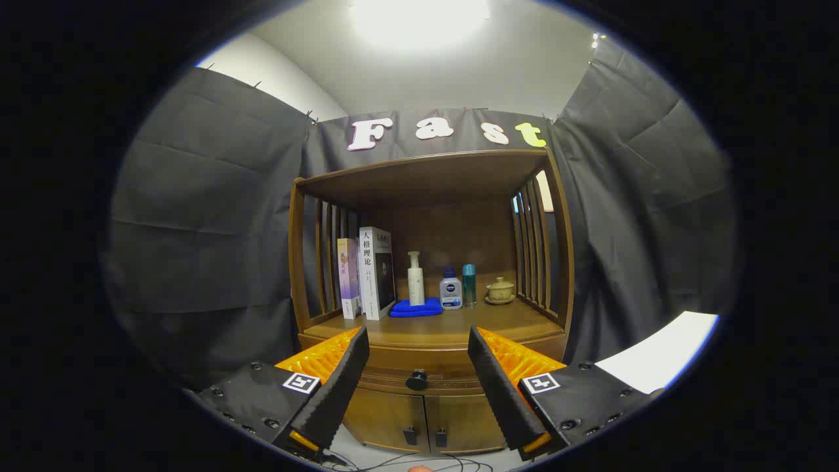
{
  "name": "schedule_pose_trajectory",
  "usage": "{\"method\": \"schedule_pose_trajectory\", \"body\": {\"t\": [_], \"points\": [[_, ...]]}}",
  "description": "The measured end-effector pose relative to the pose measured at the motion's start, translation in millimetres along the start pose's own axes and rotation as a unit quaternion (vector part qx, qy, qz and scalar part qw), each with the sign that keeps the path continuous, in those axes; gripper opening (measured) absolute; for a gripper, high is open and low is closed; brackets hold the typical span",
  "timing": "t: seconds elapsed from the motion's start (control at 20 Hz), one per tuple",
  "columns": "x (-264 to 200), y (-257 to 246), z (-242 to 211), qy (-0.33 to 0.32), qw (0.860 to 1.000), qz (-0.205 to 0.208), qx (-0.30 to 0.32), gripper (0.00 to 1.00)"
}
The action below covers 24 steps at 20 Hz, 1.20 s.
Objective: Pull open the drawer, take out the items inside it, and place them on the countertop above the cabinet.
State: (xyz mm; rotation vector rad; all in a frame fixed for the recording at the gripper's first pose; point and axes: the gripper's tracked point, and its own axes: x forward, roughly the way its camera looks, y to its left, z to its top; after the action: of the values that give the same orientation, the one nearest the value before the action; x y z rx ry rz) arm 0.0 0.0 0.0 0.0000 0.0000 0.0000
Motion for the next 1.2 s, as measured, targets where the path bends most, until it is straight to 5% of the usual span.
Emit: {"method": "schedule_pose_trajectory", "body": {"t": [0.75,1.2], "points": [[3.6,2.9,-0.4,-0.006,1.000,0.007,0.008,0.96],[52.9,11.2,-24.6,0.005,1.000,0.004,-0.016,0.96]]}}
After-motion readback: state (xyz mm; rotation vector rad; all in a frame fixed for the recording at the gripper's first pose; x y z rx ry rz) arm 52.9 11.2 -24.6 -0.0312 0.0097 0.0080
